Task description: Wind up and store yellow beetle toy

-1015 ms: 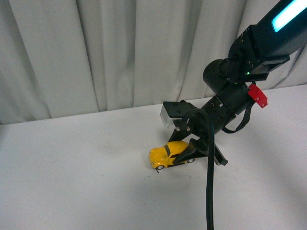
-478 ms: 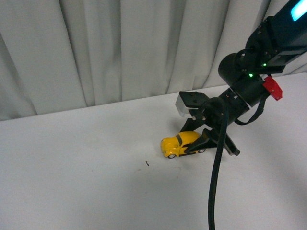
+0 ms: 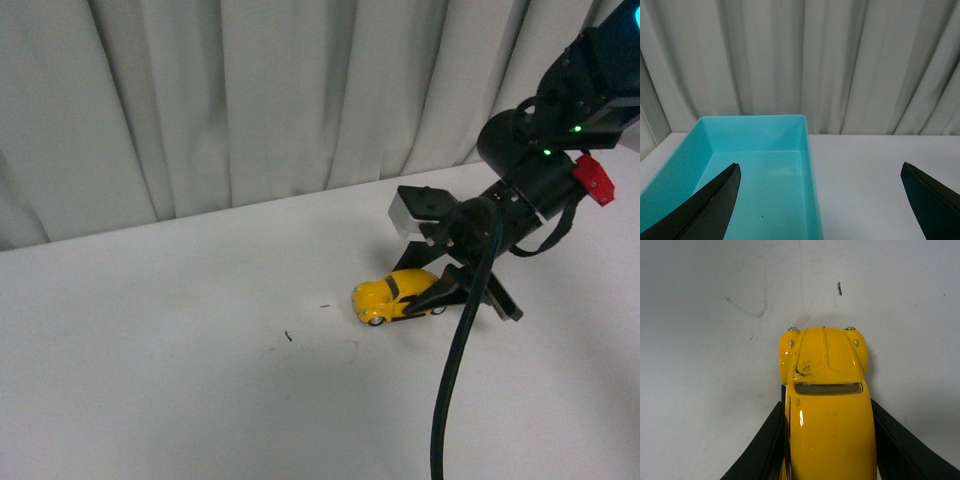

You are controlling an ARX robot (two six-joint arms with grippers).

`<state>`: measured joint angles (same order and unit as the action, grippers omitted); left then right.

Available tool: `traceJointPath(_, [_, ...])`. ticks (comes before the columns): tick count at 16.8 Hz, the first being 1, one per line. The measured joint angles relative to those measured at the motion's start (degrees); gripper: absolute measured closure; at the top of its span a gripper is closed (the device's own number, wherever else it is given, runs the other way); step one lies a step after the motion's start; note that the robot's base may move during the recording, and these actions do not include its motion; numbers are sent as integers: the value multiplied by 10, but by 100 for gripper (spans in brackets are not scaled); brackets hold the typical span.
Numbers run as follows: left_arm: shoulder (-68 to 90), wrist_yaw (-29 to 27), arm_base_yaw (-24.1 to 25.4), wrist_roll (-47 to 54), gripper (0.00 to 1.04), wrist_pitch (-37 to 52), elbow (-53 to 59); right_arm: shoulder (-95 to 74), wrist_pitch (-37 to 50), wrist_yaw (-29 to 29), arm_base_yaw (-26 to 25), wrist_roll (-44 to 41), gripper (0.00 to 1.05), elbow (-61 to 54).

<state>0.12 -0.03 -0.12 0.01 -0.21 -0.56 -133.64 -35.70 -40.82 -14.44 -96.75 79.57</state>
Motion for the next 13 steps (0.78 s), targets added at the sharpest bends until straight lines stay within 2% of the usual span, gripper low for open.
traceJointPath(13, [0, 0, 0, 0, 7, 0, 0, 41, 9, 0, -101, -19, 63, -102])
